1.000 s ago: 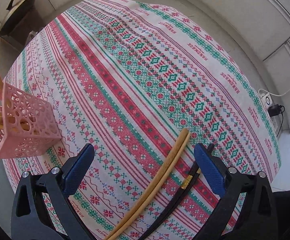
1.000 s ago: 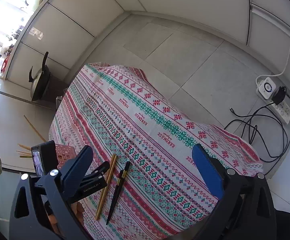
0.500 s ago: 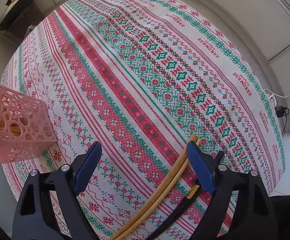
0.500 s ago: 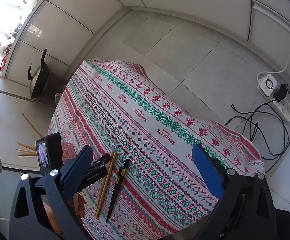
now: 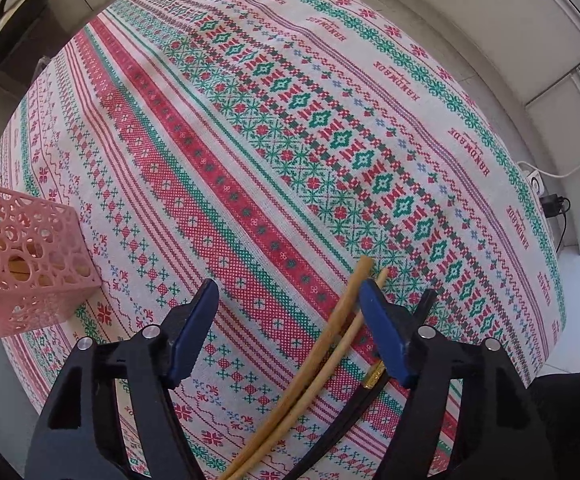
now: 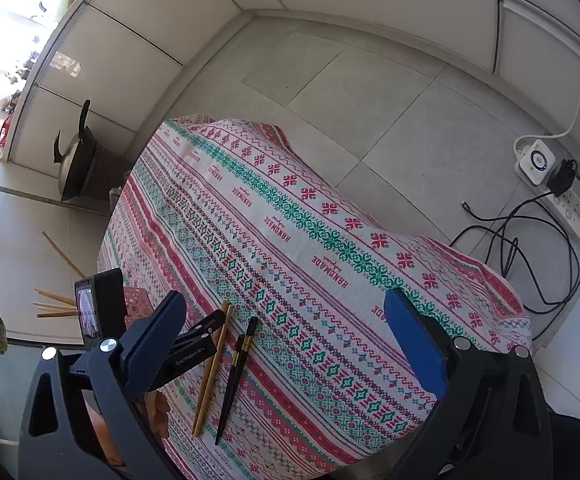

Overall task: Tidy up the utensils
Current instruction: 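Grasp a bamboo chopstick with the left gripper while the right gripper approaches the pile, then grasp a bamboo chopstick with the right gripper while the left gripper lifts its chopstick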

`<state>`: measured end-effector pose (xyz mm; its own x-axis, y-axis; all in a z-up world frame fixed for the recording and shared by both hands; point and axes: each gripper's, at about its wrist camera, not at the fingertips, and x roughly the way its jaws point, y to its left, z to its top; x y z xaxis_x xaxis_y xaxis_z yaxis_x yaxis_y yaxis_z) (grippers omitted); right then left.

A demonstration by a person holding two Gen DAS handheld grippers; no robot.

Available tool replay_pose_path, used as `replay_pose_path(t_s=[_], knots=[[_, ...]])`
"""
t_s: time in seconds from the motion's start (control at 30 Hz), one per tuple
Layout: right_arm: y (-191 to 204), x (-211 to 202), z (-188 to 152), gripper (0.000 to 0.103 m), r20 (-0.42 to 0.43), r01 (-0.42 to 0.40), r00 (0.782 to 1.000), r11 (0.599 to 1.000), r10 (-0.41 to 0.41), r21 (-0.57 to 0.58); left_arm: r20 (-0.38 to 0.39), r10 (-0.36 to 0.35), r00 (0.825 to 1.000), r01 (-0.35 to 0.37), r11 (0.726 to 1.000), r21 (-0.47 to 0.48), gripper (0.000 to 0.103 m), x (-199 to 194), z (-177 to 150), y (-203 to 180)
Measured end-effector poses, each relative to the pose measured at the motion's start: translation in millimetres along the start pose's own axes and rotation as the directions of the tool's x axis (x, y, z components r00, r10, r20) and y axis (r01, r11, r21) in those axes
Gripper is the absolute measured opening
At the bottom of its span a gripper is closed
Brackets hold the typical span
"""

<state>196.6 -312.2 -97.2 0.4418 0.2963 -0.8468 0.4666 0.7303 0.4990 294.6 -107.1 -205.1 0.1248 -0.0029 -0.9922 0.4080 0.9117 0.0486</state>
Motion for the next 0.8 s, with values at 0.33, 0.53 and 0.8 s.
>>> replay_pose_path(t_s=[0.33,0.53,0.8], knots=[[4,5,0,0.096,0.001,0.025,1.000,0.999,-0.025,-0.023,0.055,-0.013,0.998,0.014,1.000,-0.016,0.017,3,-1,7],[20,21,-7,0.096,-0.035,0.042,0.998,0.997,-0.044,-0.061,0.110,0.024,0.994,-0.019,0.999,-0.041,0.007,-10,-17,39],[75,71,-32,0.096,-0.109,0.040,0.992,0.984,-0.059,-0.174,0.201,0.077,0.976,-0.068,0.996,-0.052,0.006,-75,-70,54]])
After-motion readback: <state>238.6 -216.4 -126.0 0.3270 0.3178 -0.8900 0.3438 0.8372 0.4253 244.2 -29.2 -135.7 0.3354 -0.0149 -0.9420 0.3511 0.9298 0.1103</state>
